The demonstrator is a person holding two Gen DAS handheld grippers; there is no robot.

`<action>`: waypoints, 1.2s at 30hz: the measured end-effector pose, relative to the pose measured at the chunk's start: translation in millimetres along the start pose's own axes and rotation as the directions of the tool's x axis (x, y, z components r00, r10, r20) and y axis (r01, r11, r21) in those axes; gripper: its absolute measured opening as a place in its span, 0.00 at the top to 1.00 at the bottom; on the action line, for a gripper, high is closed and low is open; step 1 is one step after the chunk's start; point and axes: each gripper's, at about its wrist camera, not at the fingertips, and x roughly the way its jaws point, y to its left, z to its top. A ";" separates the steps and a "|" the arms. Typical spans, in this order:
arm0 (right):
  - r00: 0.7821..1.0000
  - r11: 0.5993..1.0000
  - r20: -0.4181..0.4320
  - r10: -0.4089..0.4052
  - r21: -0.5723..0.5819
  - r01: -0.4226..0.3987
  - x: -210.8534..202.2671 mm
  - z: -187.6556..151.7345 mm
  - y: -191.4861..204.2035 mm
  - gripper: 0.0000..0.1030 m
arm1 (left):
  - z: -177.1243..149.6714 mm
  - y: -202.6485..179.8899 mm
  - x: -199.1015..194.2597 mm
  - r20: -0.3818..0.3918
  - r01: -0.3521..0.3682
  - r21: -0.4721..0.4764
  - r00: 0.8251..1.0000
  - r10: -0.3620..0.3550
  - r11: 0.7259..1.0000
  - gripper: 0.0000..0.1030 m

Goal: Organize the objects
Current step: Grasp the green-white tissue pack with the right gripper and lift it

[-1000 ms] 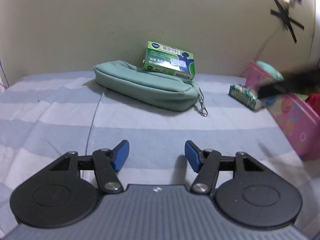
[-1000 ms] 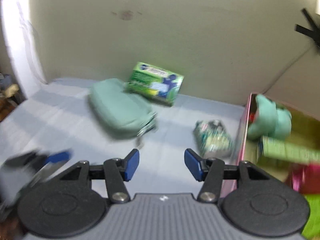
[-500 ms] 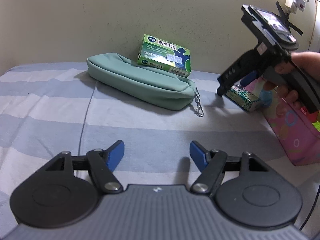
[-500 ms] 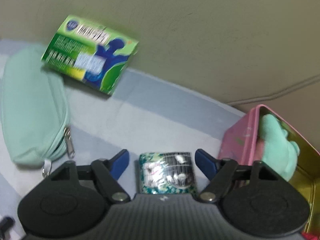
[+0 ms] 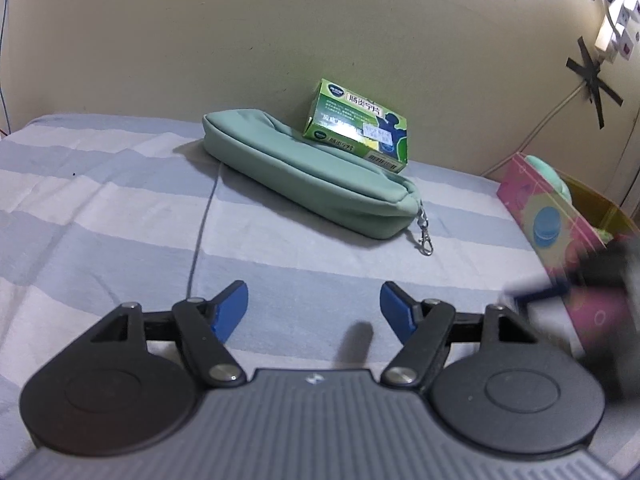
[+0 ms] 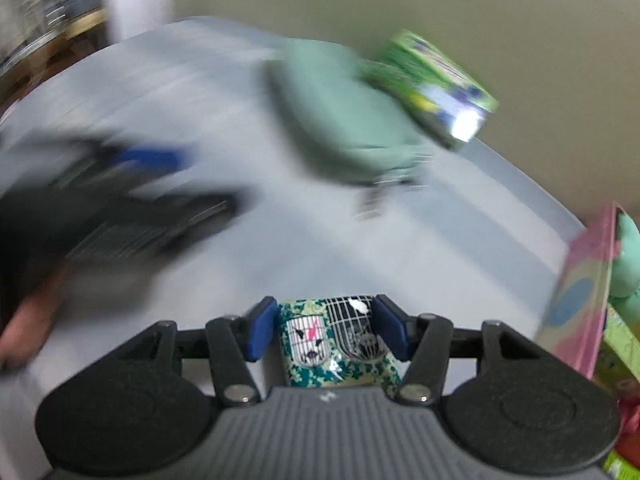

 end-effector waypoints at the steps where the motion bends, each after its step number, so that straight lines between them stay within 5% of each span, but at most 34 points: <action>1: 1.000 1.000 0.016 0.015 -0.018 -0.015 -8.7 -10.2 14.6 0.45 | -0.2 1.1 -0.3 0.003 0.009 -0.005 1.000 -0.009 1.000 0.28; 5: 0.988 0.998 0.144 0.056 -0.008 -0.056 -48.3 -54.0 46.2 0.29 | -2.3 1.4 -3.1 0.017 0.047 -0.004 0.999 -0.047 0.999 0.28; 6: 0.978 0.999 0.207 0.027 0.029 -0.034 -59.5 -63.3 47.2 0.21 | -3.2 0.6 -5.0 0.026 0.051 0.003 0.998 -0.051 0.999 0.28; 10: 0.926 0.980 0.362 -0.105 0.193 0.035 -89.9 -111.3 47.9 0.18 | -7.2 -7.9 -12.2 0.043 0.060 0.062 0.997 -0.062 0.996 0.28; 13: 0.927 0.951 0.362 -0.098 0.310 -0.021 -91.8 -138.6 36.9 0.19 | -13.5 -17.3 -20.5 0.009 0.075 0.083 0.997 -0.076 0.994 0.29; 18: 0.932 0.946 0.355 -0.073 0.319 -0.047 -94.4 -162.5 39.6 0.20 | -30.4 -39.1 -49.9 -0.032 0.134 0.121 0.991 -0.131 0.984 0.29; 28: 0.936 0.929 0.347 -0.050 0.360 -0.084 -62.9 -146.1 31.3 0.35 | -51.0 -74.6 -57.3 -0.144 0.233 0.162 0.967 -0.211 0.959 0.29; 30: 0.936 0.928 0.351 -0.028 0.358 -0.107 -61.9 -146.0 27.9 0.52 | -54.7 -75.9 -56.3 -0.143 0.279 0.119 0.954 -0.262 0.953 0.44; 32: 0.937 0.925 0.349 -0.024 0.363 -0.112 -64.3 -148.6 25.6 0.54 | -57.2 -83.4 -56.9 -0.159 0.337 0.098 0.934 -0.319 0.936 0.58; 36: 0.935 0.911 0.351 -0.042 0.398 -0.108 -76.6 -164.2 17.3 0.54 | -63.1 -105.2 -57.3 -0.182 0.364 0.103 0.922 -0.342 0.926 0.58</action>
